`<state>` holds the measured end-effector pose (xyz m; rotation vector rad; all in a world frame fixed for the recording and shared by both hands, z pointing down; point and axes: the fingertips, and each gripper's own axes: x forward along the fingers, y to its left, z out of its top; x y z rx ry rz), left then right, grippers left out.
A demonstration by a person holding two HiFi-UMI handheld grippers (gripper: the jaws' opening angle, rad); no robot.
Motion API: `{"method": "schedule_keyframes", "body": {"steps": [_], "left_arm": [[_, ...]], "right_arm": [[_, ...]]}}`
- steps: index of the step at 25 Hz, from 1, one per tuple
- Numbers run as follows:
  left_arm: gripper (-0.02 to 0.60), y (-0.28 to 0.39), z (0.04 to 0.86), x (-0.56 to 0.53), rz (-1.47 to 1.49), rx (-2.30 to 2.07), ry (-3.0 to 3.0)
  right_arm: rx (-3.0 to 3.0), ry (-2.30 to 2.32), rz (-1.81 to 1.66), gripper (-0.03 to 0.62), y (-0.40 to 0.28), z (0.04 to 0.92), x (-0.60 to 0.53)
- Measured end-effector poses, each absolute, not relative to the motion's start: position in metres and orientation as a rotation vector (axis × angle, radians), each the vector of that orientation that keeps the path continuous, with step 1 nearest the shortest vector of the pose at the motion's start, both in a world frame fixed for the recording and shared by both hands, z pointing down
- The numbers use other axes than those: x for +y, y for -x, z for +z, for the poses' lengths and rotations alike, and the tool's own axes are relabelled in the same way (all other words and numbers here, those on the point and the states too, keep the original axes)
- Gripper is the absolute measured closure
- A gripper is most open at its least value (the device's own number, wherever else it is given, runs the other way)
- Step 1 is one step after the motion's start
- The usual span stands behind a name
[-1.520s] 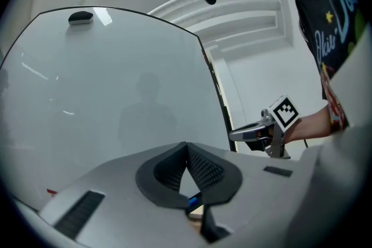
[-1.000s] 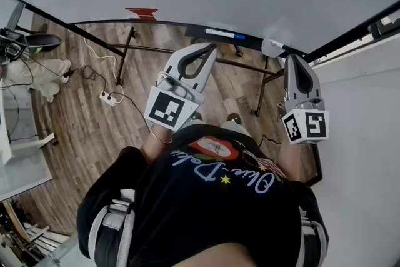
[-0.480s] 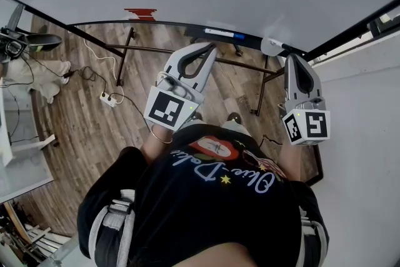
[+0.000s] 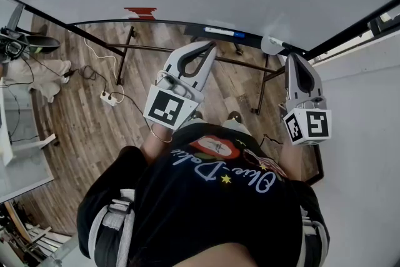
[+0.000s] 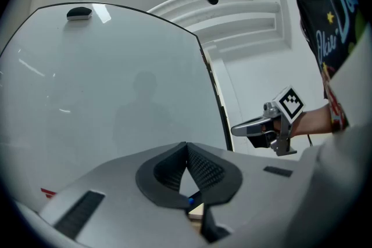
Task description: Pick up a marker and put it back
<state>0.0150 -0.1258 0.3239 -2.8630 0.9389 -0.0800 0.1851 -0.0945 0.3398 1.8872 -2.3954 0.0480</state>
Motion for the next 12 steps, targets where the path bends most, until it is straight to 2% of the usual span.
{"method": "schedule_keyframes", "body": {"steps": [12], "left_arm": [[0.578,-0.0161,0.3225,-0.1227,-0.081,0.936,2.866]], "right_arm": [[-2.399,-1.878,0.040,0.594,-0.1860,0.3374,-0.0921]]}}
